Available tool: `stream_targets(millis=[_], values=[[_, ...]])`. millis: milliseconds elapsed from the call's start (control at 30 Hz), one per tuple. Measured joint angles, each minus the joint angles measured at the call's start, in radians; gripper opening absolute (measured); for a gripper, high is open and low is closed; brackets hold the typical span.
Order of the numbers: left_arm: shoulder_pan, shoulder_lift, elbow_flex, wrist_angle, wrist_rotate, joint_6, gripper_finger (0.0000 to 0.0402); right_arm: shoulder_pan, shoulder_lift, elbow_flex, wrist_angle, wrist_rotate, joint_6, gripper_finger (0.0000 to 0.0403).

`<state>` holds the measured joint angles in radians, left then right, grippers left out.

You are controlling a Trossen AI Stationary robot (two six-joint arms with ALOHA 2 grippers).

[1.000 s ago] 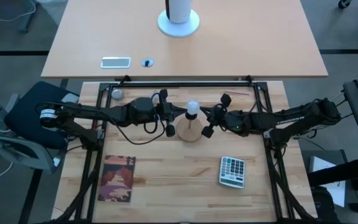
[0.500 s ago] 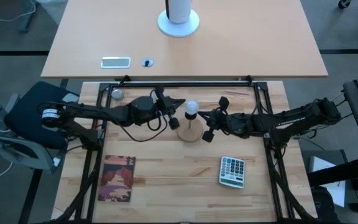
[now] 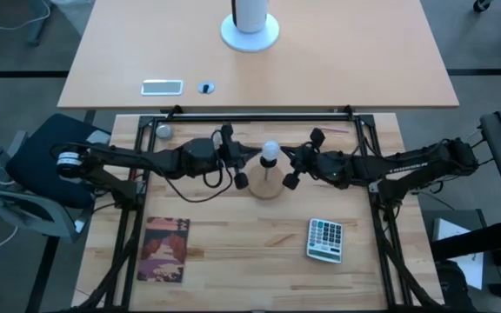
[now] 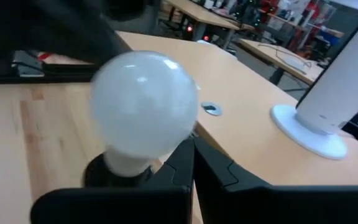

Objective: Screw lightbulb
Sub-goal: Remove the lightbulb from the lamp

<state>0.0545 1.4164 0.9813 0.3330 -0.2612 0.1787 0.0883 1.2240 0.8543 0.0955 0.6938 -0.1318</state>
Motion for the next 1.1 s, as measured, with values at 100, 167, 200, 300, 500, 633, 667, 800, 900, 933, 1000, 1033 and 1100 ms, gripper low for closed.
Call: stream_targets(millis=[100, 167, 200, 300, 500, 633, 667, 800, 900, 933, 1000, 1033, 1100], values=[[-0.012, -0.006, 0.0, -0.012, 0.006, -0.006, 0.0, 0.001, 0.001, 0.001, -0.015, 0.011, 0.0, 0.0], [-0.018, -0.011, 0.0, -0.016, -0.006, -0.002, 0.0, 0.003, 0.001, 0.001, -0.017, 0.009, 0.0, 0.0], [-0.02, -0.014, 0.0, -0.016, -0.009, 0.002, 0.0, 0.007, 0.0, 0.001, -0.016, 0.01, 0.001, 0.0], [-0.02, -0.017, 0.0, -0.012, -0.033, 0.003, 0.0, 0.018, -0.002, 0.001, -0.023, 0.01, 0.004, 0.0], [-0.009, -0.011, 0.0, -0.011, -0.177, 0.037, 0.0, 0.057, -0.017, 0.002, -0.05, -0.04, 0.051, 0.0], [0.009, 0.003, 0.0, -0.012, -0.19, 0.039, 0.0, 0.062, -0.017, 0.002, -0.025, -0.067, 0.046, 0.0], [0.012, 0.007, 0.0, -0.012, -0.19, 0.039, 0.0, 0.062, -0.016, 0.002, -0.014, -0.066, 0.04, 0.0], [0.012, 0.022, 0.0, -0.009, -0.125, 0.038, 0.0, 0.053, -0.013, 0.002, -0.01, -0.067, 0.029, 0.0], [0.016, 0.026, 0.0, -0.002, -0.054, 0.038, 0.0, 0.045, -0.013, 0.002, -0.017, -0.068, 0.025, 0.0], [0.016, 0.027, 0.0, -0.002, -0.053, 0.038, 0.0, 0.043, -0.013, 0.002, -0.017, -0.068, 0.024, 0.0], [0.013, 0.026, 0.0, -0.008, -0.052, 0.031, 0.0, 0.037, -0.013, 0.002, -0.02, -0.065, 0.018, 0.0], [0.012, 0.024, 0.0, -0.011, -0.051, 0.027, 0.0, 0.035, -0.013, 0.002, -0.022, -0.054, 0.017, 0.0], [0.012, 0.017, 0.0, -0.025, -0.04, 0.022, 0.0, 0.033, -0.013, 0.002, -0.029, -0.023, 0.012, 0.0]])
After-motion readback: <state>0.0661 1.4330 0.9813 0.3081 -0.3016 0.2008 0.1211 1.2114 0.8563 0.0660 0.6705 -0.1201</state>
